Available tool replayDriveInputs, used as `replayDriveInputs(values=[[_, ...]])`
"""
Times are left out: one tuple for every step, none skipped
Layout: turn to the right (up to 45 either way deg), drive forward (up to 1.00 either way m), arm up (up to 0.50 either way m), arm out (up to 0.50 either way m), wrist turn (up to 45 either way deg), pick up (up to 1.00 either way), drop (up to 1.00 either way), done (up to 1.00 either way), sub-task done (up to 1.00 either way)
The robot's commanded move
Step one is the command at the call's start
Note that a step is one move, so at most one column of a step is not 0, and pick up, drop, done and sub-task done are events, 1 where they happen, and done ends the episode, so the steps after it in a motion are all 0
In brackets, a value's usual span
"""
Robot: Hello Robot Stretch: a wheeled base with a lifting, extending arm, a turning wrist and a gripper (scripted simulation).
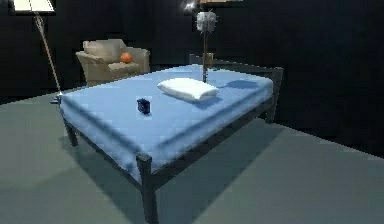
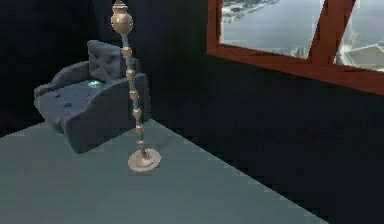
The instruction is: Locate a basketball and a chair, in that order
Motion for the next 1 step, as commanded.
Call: replayDriveInputs(values=[[-45.0,0.00,0.00,0.00,0.0,0.00,0.00,0.00,0.00]])
